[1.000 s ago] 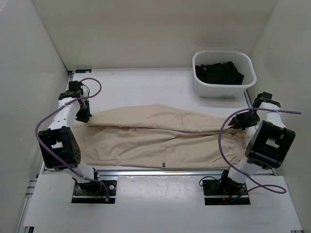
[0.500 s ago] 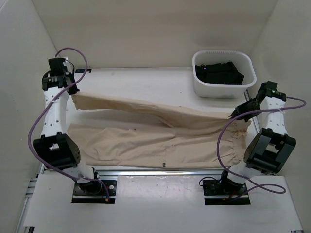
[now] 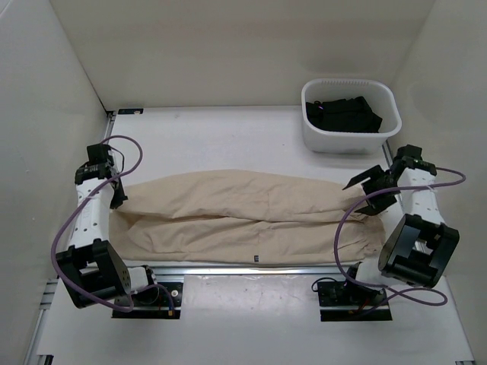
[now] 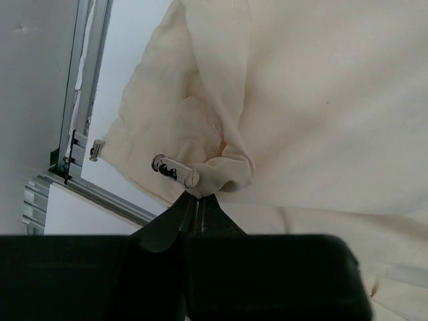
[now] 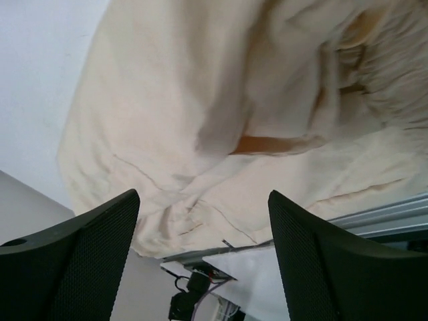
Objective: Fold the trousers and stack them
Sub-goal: Fold the trousers
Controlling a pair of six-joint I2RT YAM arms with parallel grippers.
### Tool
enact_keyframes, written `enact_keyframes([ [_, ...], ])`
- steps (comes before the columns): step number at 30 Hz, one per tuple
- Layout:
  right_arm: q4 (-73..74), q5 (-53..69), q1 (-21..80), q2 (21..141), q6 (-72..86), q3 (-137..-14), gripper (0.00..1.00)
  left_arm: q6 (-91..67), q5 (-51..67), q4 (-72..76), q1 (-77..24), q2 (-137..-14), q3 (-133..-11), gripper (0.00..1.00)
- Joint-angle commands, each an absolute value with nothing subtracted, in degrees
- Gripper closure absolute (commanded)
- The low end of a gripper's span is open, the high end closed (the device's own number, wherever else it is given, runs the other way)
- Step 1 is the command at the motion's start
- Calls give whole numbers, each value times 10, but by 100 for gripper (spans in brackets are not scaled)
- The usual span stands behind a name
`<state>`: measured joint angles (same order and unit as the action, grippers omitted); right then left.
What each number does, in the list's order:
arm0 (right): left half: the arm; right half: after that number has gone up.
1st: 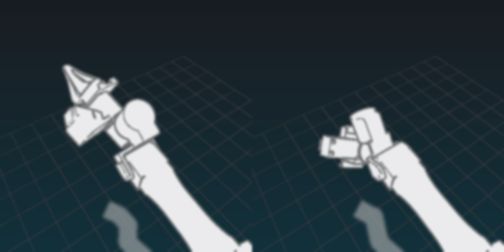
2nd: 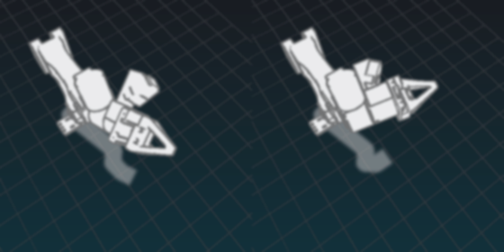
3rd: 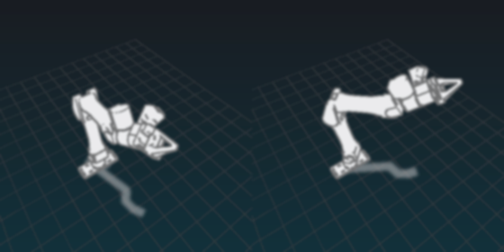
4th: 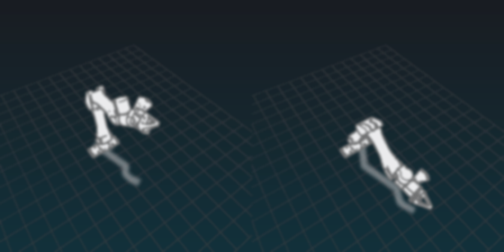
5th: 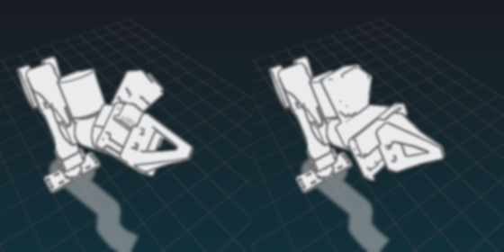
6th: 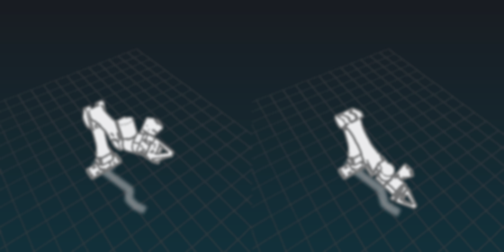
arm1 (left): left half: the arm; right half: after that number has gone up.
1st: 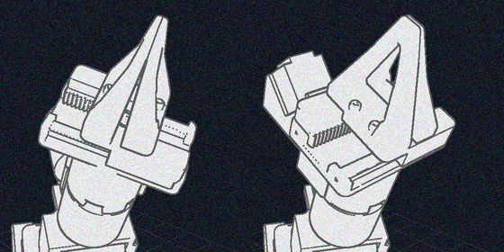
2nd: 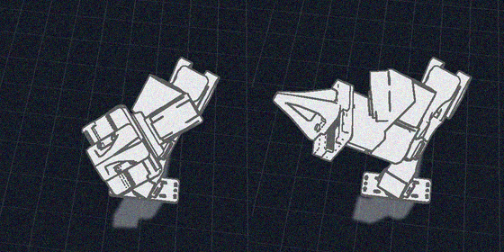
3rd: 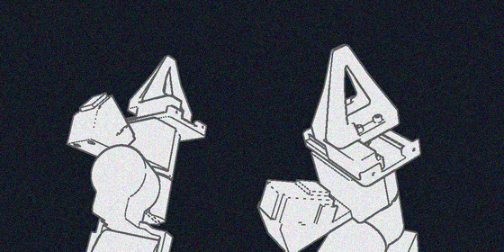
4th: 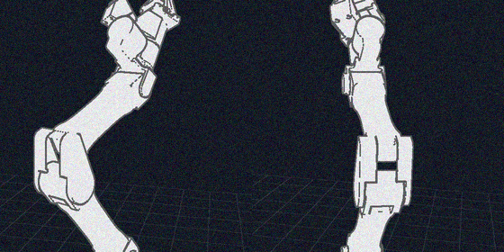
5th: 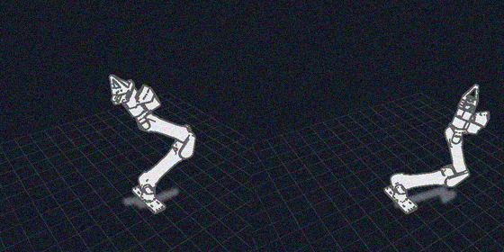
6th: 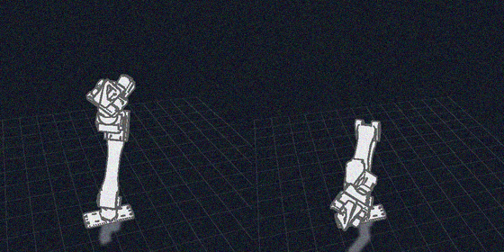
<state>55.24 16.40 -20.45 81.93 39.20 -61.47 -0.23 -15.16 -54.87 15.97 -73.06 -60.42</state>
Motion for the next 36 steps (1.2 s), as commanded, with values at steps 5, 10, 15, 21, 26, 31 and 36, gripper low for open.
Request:
enact_keyframes([
  [5,574,57,-178,800,440,-622,12,0,-172,-541,158,-717,-620,86],
  [10,525,-60,-215,766,452,-586,16,0,-178,-535,163,-722,-638,86],
  [15,496,-93,-215,839,452,-627,19,0,-183,-535,163,-722,-645,86],
  [21,448,-76,-215,889,464,-634,19,0,-183,-530,169,-728,-650,86],
  [26,428,-57,-215,901,483,-634,36,0,-188,-530,185,-733,-657,86],
  [31,447,-47,-215,907,473,-665,70,0,-188,-536,185,-738,-668,86],
  [36,453,-37,-215,912,462,-671,70,0,-188,-536,185,-749,-673,86],
])
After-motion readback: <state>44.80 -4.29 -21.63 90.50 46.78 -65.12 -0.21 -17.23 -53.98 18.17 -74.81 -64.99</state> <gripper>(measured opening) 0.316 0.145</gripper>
